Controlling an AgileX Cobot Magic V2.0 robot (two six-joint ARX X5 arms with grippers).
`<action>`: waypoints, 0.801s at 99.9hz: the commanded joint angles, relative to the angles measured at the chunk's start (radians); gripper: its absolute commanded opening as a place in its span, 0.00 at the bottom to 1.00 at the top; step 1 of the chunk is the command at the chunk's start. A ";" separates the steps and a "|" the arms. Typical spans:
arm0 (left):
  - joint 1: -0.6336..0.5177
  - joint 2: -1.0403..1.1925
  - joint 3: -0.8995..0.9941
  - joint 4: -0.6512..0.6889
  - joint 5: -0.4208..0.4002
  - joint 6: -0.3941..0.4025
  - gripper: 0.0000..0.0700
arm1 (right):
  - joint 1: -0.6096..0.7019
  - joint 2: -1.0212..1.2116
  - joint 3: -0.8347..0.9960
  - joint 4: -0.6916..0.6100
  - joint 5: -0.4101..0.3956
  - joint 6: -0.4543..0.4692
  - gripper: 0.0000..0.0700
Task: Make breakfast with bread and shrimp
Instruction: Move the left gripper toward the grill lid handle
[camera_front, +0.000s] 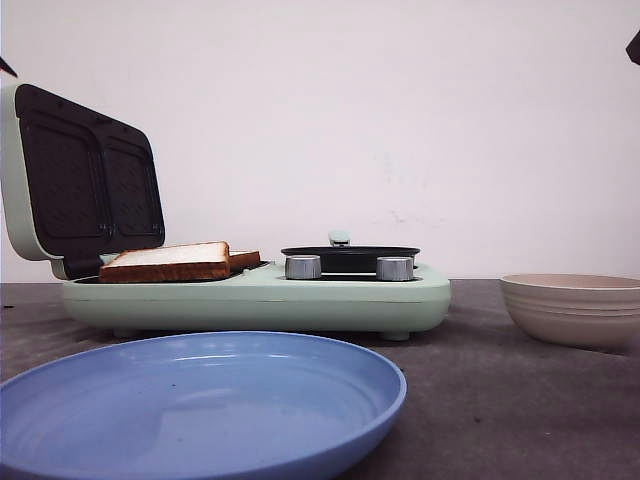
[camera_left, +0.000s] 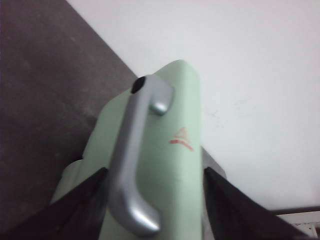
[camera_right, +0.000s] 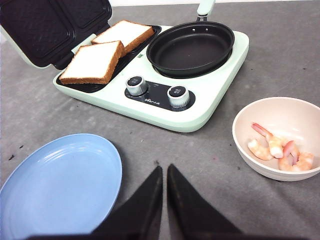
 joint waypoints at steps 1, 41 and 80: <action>-0.003 0.035 0.021 0.008 0.006 0.024 0.46 | 0.010 0.001 0.003 0.011 -0.002 0.003 0.01; -0.042 0.113 0.021 0.133 0.035 0.024 0.46 | 0.010 0.002 0.003 0.011 -0.002 0.003 0.01; -0.048 0.125 0.021 0.156 0.020 0.024 0.43 | 0.010 0.002 0.003 0.011 -0.002 0.003 0.01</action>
